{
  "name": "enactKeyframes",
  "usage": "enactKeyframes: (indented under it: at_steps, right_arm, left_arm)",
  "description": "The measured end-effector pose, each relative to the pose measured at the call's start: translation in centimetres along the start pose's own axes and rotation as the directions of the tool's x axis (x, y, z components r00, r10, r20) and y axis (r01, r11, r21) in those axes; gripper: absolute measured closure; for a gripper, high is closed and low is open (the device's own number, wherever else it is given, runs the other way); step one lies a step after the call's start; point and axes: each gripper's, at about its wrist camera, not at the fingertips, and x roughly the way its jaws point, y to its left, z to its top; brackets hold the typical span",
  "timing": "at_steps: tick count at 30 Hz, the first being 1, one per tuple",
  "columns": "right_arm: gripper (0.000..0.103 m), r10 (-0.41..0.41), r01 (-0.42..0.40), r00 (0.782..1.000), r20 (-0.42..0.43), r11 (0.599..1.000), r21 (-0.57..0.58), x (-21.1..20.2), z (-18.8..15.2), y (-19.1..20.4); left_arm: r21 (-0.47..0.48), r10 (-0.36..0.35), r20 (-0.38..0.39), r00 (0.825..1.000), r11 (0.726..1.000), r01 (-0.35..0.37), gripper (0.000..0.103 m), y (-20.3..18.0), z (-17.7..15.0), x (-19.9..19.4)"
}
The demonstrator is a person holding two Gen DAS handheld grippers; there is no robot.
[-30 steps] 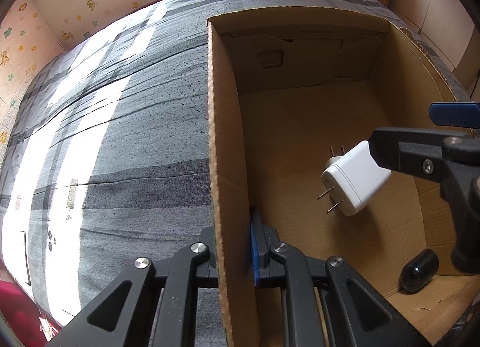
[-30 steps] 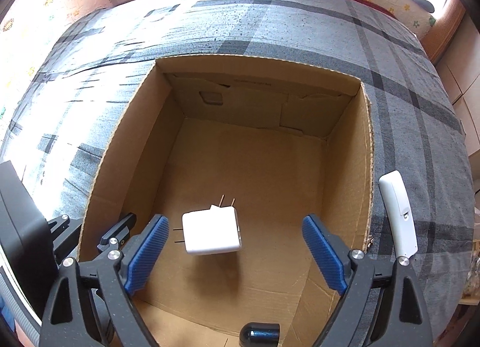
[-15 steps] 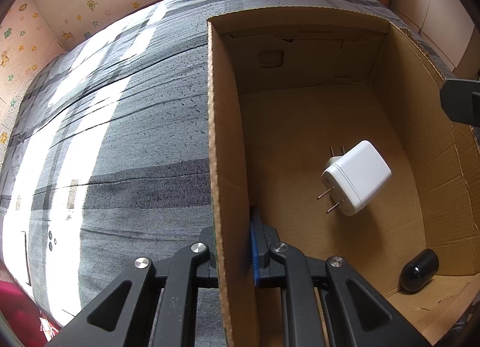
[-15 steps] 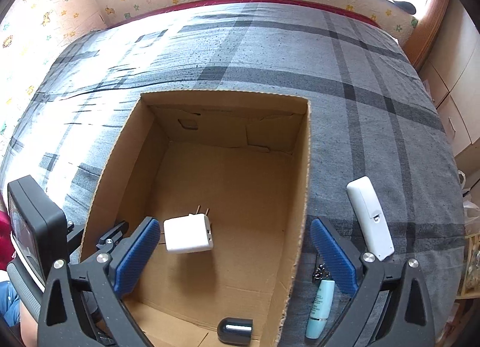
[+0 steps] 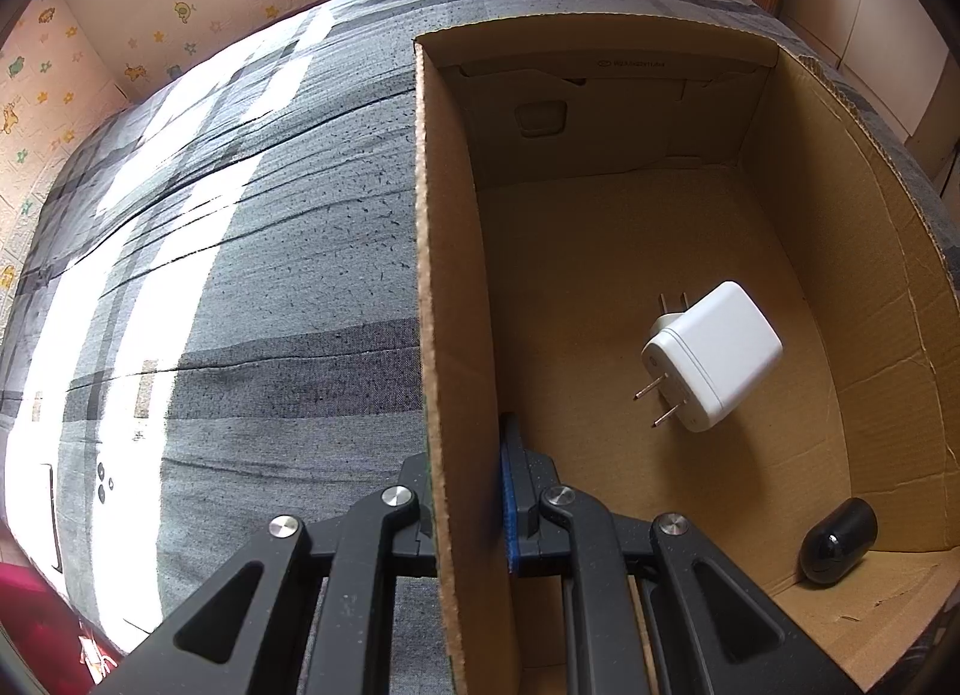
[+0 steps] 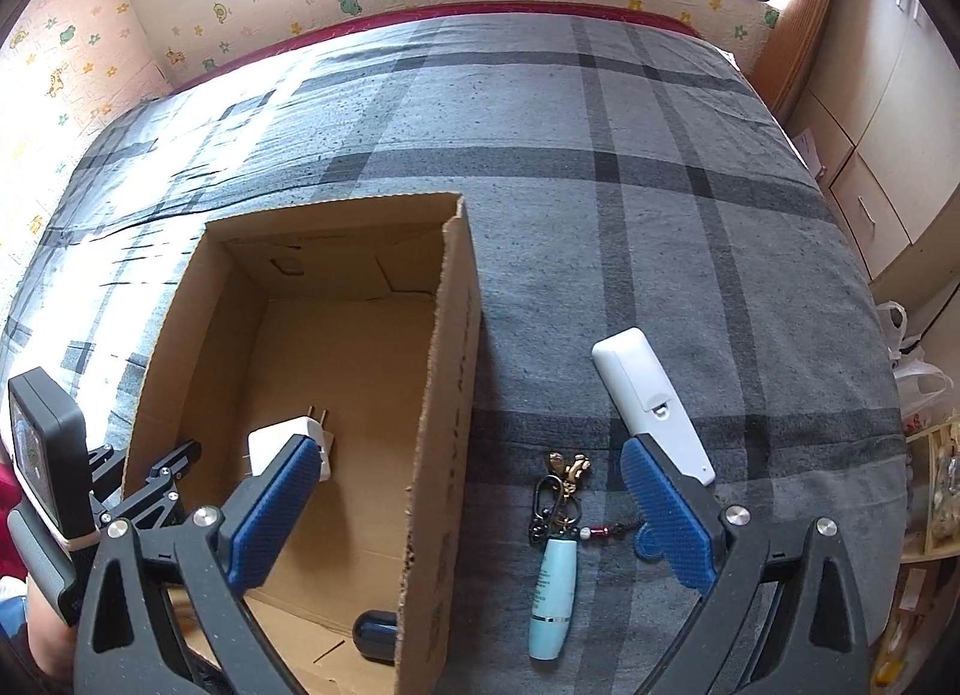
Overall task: Organize rigid objects
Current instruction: 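Move the right gripper back to the light-blue bottle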
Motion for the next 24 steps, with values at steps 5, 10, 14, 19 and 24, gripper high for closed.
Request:
enactKeyframes:
  at_steps: [5,10,14,19,24]
  right_arm:
    - [0.001,-0.019,0.019,1.0,-0.01,0.999,0.04,0.3,-1.0,-2.5]
    - [0.001,-0.051,0.052,0.998,-0.026,0.996,0.065,0.9,-2.6,-4.4]
    - [0.001,-0.072,0.075,0.996,-0.043,0.995,0.071,1.6,-4.1,-5.5]
    - [0.001,-0.074,0.08,0.995,-0.065,0.993,0.09,2.5,-5.7,-6.8]
    - [0.001,-0.078,0.087,0.993,-0.087,0.991,0.099,3.6,-7.3,-7.6]
  left_arm:
    - [0.002,0.003,0.0,1.0,1.0,-0.003,0.09,-0.2,0.0,0.1]
    - [0.003,0.005,0.0,1.0,1.0,-0.005,0.09,-0.3,0.0,0.0]
    - [0.005,0.008,-0.002,1.0,1.0,-0.008,0.09,-0.4,0.0,0.1]
    - [0.007,0.011,-0.002,1.0,1.0,-0.011,0.09,-0.5,0.0,0.1]
    - [0.008,0.013,-0.002,1.0,1.0,-0.013,0.09,-0.4,0.0,0.1]
